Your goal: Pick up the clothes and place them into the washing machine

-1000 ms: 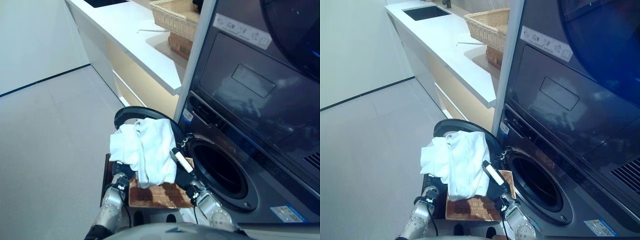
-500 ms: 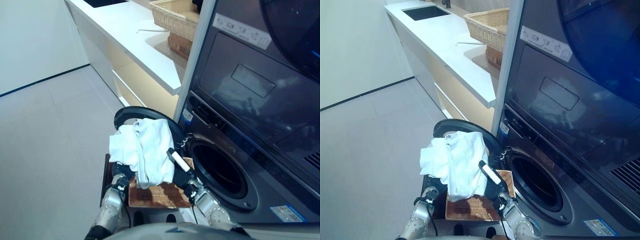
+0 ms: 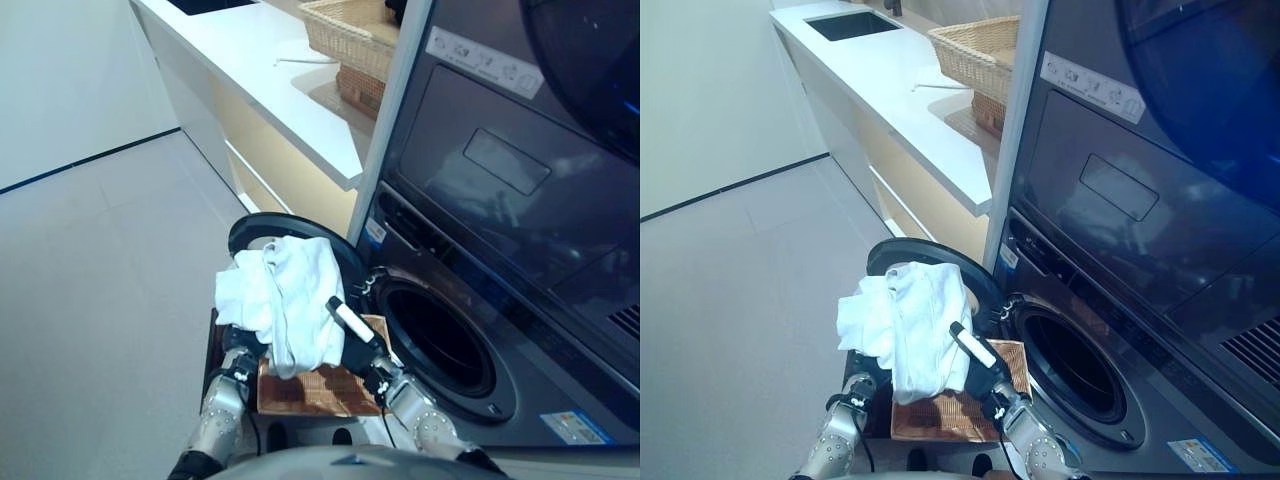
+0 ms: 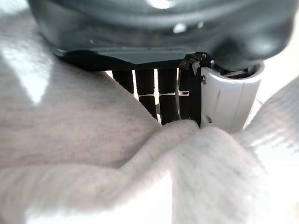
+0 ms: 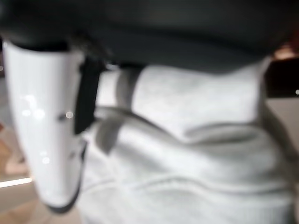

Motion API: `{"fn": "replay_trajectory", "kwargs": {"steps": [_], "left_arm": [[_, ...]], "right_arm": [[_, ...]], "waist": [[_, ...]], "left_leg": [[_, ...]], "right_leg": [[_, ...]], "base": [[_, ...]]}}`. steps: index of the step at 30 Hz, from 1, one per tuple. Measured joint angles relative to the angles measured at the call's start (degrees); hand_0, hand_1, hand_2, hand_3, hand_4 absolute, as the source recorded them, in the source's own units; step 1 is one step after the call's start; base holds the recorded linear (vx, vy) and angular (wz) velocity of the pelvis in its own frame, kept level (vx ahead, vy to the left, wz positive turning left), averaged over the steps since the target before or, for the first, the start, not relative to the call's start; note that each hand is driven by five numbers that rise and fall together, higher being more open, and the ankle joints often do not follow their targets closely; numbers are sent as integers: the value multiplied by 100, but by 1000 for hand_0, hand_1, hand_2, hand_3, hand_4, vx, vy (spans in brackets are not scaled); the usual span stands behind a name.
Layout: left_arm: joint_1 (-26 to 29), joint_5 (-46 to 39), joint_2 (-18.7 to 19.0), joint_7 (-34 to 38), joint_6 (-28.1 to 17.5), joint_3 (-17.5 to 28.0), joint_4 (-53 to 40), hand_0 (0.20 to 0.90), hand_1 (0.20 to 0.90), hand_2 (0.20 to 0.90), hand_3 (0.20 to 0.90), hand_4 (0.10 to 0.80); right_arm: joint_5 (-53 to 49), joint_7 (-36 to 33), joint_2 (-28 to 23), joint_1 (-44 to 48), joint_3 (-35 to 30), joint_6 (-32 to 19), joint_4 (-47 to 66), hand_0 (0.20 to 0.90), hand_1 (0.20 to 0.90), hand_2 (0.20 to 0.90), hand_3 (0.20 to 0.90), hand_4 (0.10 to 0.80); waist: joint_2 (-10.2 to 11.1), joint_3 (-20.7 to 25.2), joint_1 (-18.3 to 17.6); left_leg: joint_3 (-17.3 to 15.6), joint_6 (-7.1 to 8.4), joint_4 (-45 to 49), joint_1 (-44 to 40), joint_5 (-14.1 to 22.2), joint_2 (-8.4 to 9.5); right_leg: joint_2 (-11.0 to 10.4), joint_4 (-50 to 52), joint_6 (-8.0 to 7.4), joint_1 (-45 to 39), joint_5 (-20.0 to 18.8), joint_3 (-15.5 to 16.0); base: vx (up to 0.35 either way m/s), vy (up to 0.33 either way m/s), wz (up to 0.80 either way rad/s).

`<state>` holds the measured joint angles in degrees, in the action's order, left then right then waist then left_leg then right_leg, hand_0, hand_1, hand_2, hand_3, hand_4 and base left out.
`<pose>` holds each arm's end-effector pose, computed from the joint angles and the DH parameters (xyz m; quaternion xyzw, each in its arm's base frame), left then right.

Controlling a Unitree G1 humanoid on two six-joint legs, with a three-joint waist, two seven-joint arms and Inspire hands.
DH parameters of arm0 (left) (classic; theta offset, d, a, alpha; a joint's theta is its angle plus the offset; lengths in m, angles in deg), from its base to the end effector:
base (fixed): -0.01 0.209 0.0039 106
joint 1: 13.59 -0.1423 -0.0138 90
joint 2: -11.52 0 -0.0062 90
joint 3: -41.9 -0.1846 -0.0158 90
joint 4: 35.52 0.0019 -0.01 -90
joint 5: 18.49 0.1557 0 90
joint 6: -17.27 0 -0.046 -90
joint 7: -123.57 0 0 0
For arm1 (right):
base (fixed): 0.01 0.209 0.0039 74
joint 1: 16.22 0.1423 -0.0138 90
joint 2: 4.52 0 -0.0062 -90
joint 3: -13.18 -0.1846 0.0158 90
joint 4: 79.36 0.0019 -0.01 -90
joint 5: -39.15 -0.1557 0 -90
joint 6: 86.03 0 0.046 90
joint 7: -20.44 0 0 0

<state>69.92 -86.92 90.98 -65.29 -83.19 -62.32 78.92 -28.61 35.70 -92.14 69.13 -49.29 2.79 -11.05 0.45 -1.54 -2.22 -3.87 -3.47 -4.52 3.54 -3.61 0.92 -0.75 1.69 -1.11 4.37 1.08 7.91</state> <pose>0.1636 0.1397 -0.0601 -0.4914 0.1645 0.0471 0.8540 0.1591 -0.1262 -0.0583 0.4375 0.2555 0.1430 0.8502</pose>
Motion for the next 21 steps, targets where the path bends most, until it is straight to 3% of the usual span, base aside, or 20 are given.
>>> {"fn": "replay_trajectory", "kwargs": {"steps": [12, 14, 15, 17, 18, 19, 21], "left_arm": [[0, 15, 1, 0, -3, 28, 0, 200, 200, 200, 200, 300], [0, 15, 2, 0, -9, 49, 0, 200, 200, 200, 200, 300], [0, 15, 2, 0, -14, 50, 0, 200, 200, 200, 200, 300], [0, 15, 2, 0, -21, 50, 0, 200, 200, 200, 200, 300], [0, 15, 2, 0, -22, 50, 0, 200, 200, 200, 200, 300], [0, 15, 2, 0, -22, 50, 0, 200, 200, 200, 200, 300], [0, 15, 2, 0, -23, 50, 0, 200, 200, 200, 200, 300]], "right_arm": [[98, 0, -97, 108, 230, 7, 0, 900, 900, 900, 900, 800], [99, 0, -99, 138, 255, 7, 0, 755, 755, 755, 755, 696], [99, 0, -99, 144, 262, 7, 0, 730, 730, 730, 730, 678], [98, 0, -100, 157, 284, 6, 0, 447, 447, 447, 447, 476], [98, 0, -100, 158, 285, 6, 0, 403, 403, 403, 403, 445], [97, -1, -102, 161, 286, 4, 0, 222, 222, 222, 222, 316], [99, -1, -105, 187, 294, 3, 0, 200, 200, 200, 200, 300]], "waist": [[-4, 2, 11], [-6, 3, 13], [-7, 4, 13], [-11, 6, 13], [-12, 7, 13], [-14, 8, 16], [-17, 9, 16]], "left_leg": [[-47, -1, 0, -7, -1, -3], [-47, -1, 0, -7, -1, -2], [-47, -1, 0, -7, -1, -2], [-47, -1, 0, -7, -1, -2], [-47, -2, 1, -7, -1, -2], [-47, -2, 0, -7, -1, -2], [-48, -2, 1, -7, -1, -2]], "right_leg": [[3, -1, -5, 4, -7, -34], [3, -1, -4, 3, -7, -35], [3, -1, -4, 3, -7, -35], [3, -2, -4, 3, -8, -35], [3, -2, -4, 3, -8, -35], [3, -2, -4, 3, -8, -36], [3, -3, -3, 3, -8, -36]], "base": [[0, 0, 0], [0, 0, 0], [0, 0, 0], [0, 0, 0], [0, 0, 0], [0, 0, 0], [0, 0, 0]]}}
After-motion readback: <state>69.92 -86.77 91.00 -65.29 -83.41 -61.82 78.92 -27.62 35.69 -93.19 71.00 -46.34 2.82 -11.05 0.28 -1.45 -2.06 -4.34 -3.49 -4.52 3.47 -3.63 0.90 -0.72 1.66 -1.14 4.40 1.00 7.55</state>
